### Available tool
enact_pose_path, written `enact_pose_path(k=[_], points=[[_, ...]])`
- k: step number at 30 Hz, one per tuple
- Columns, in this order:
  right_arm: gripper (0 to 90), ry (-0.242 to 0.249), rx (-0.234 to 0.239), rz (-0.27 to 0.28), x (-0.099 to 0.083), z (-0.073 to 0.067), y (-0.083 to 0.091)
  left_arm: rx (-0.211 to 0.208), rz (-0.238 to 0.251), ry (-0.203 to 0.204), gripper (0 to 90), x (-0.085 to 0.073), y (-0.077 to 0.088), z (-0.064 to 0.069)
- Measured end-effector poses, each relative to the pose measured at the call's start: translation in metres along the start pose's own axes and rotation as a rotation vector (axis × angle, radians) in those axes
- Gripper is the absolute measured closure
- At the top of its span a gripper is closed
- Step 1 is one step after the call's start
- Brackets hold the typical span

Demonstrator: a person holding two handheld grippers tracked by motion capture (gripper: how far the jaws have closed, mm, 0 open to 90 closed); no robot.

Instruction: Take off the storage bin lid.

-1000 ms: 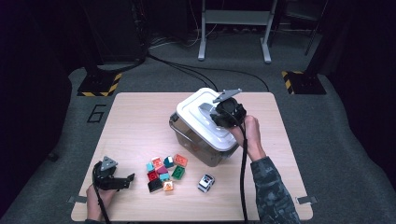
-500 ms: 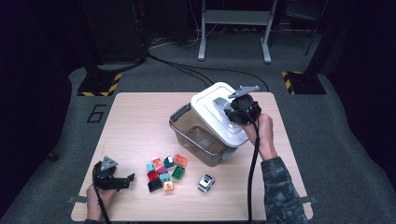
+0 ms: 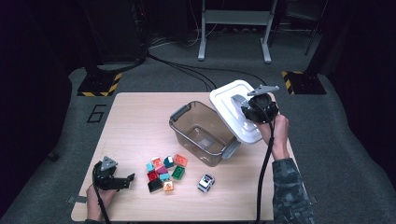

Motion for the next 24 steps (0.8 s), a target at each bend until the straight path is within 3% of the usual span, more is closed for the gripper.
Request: enact_pose_path(k=[13, 24], points=[[66.6, -0.111, -0.059, -0.025, -0.03, 0.041, -0.01, 0.0, 0.002, 0.002, 3.7, 0.0, 0.0, 0.0], [66.5, -0.27, -0.117, -0.056, -0.064, 0.064, -0.04, 0.0, 0.0, 0.0, 3.7, 0.0, 0.0, 0.0]])
Point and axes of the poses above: each handheld gripper's, and its own axes: y roughly backward along the jaws, x roughly out of its top, z roughly to its right, the point moved 3 cm from there along -y, roughly forward along the jaws, and after that the axes turned 13 degrees about -z, right-handed, at the moved point
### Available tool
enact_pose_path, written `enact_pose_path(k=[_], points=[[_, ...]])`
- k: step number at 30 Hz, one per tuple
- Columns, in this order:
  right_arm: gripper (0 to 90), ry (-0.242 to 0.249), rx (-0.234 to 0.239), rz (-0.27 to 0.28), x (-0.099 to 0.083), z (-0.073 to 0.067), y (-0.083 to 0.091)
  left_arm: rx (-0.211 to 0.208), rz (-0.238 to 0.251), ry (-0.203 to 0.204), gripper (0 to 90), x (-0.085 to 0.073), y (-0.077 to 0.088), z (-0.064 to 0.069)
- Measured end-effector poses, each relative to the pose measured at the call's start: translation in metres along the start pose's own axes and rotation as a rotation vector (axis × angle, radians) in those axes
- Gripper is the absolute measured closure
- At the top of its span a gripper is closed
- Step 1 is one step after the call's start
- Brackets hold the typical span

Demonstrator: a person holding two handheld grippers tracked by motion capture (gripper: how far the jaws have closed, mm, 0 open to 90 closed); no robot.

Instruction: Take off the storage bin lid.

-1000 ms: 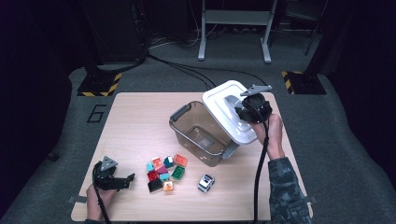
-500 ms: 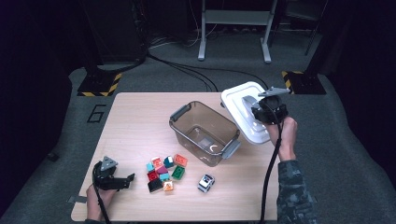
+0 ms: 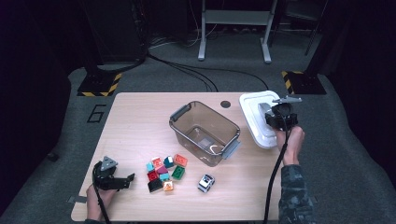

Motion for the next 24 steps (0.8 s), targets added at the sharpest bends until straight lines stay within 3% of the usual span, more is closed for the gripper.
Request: enact_pose_path(k=[12, 24], points=[[66.4, -0.086, -0.014, -0.056, -0.031, -0.005, -0.044, 0.0, 0.0, 0.0, 3.7, 0.0, 0.0, 0.0], [66.3, -0.091, -0.015, -0.087, -0.044, -0.02, -0.07, 0.0, 0.001, 0.001, 3.7, 0.0, 0.0, 0.0]])
Point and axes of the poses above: each handheld gripper's, and its own axes: y roughly backward along the jaws, x roughly out of its top, z roughly to its right, the point moved 3 cm from there along -y, roughly forward along the jaws, and after that the axes turned 13 degrees about -z, right-handed, at the moved point
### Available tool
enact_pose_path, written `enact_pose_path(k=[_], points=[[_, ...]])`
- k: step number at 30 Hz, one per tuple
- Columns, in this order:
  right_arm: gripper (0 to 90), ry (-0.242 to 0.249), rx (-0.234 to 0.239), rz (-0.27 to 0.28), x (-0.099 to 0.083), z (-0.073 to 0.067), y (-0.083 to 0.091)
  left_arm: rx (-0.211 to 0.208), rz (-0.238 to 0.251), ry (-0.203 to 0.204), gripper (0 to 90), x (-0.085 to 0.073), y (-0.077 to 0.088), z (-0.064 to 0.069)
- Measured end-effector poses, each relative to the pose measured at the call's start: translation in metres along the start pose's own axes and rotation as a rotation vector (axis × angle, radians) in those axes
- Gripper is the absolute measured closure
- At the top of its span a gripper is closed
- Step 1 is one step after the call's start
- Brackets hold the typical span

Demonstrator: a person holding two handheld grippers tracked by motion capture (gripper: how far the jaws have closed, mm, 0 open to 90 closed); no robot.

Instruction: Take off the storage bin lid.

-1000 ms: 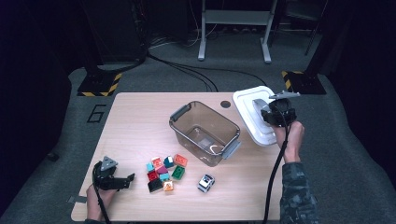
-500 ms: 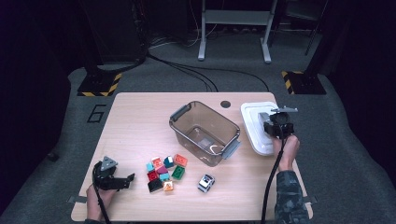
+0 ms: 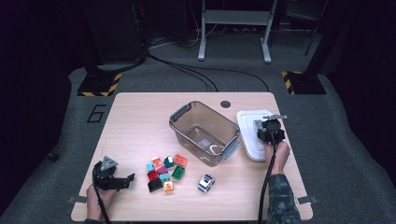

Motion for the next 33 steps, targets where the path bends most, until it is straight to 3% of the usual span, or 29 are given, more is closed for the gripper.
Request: enact_pose_path(k=[6, 11, 16, 21, 25, 33], points=[[66.1, -0.02, 0.006, -0.01, -0.007, -0.001, -0.012, 0.0, 0.0, -0.001, 3.7, 0.0, 0.0, 0.0], [66.0, -0.026, -0.035, -0.024, -0.01, 0.0, -0.021, 0.0, -0.001, -0.001, 3.7, 0.0, 0.0, 0.0], [65.0, -0.043, -0.042, -0.037, -0.011, 0.001, -0.026, -0.001, -0.001, -0.002, 3.7, 0.0, 0.0, 0.0], [46.8, -0.041, -0.022, -0.044, -0.012, 0.002, -0.023, -0.001, -0.001, -0.003, 3.7, 0.0, 0.0, 0.0], [34.7, -0.039, 0.033, -0.028, -0.015, 0.001, -0.01, 0.0, -0.001, -0.002, 3.8, 0.0, 0.0, 0.0], [18.8, 0.018, 0.089, 0.018, -0.039, -0.002, 0.015, 0.0, 0.0, -0.002, 3.8, 0.0, 0.0, 0.0]])
Point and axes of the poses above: each handheld gripper's, and its own axes: y roughly backward along the jaws, x roughly out of its top, z roughly to its right, the point moved 3 cm from there along -y, roughly forward along the jaws, and after that the axes turned 13 degrees about -z, right-handed, at the moved point
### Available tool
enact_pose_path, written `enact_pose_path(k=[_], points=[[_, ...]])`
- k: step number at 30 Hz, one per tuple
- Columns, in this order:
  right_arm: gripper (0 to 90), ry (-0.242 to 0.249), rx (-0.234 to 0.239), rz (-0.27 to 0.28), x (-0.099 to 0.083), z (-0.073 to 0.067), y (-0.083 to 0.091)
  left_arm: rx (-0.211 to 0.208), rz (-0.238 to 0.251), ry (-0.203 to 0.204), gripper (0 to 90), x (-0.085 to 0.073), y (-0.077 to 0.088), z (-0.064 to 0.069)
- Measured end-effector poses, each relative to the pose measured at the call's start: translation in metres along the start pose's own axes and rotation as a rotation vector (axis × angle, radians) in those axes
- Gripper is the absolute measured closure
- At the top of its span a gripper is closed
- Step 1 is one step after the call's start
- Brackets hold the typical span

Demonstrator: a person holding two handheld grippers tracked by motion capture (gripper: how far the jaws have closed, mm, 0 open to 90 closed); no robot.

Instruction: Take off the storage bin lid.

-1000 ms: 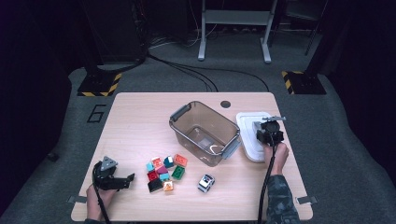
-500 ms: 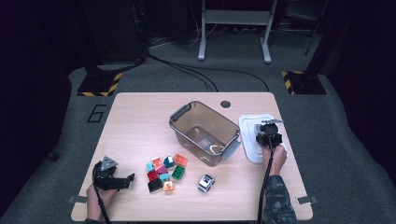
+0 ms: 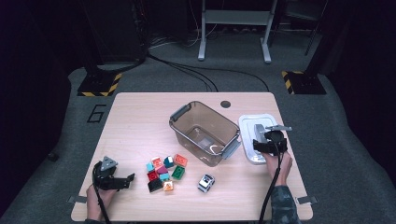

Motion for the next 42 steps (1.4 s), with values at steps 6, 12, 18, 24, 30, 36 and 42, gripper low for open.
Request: enact_pose_path(k=[6, 12, 18, 24, 30, 36, 42], points=[[11.0, 0.047, 0.055, -0.008, -0.024, -0.008, 0.012, 0.0, 0.0, 0.0, 3.8, 0.0, 0.0, 0.0], [5.2, 0.102, 0.097, -0.005, -0.05, -0.028, 0.016, 0.0, 0.0, 0.0, 3.8, 0.0, 0.0, 0.0], [2.3, 0.168, 0.138, 0.009, -0.065, -0.05, 0.023, 0.0, 0.0, 0.0, 3.9, 0.0, 0.0, 0.0], [0.2, 0.212, 0.173, 0.009, -0.078, -0.07, 0.026, 0.0, 0.0, 0.0, 3.8, 0.0, 0.0, 0.0], [0.0, 0.251, 0.208, 0.014, -0.087, -0.091, 0.026, -0.001, -0.001, 0.002, 3.9, 0.0, 0.0, 0.0], [0.0, 0.299, 0.236, 0.017, -0.094, -0.111, 0.029, 0.0, -0.001, -0.001, 3.9, 0.0, 0.0, 0.0], [0.0, 0.353, 0.269, 0.016, -0.099, -0.131, 0.035, 0.001, -0.008, -0.01, 3.8, 0.0, 0.001, -0.001]])
Point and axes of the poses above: each handheld gripper's, and its own axes: y roughly backward along the jaws, x roughly out of its top, z roughly to its right, the point moved 3 cm from there along -y, roughly forward along the jaws, and after that the axes turned 13 degrees about -z, right-handed, at the moved point
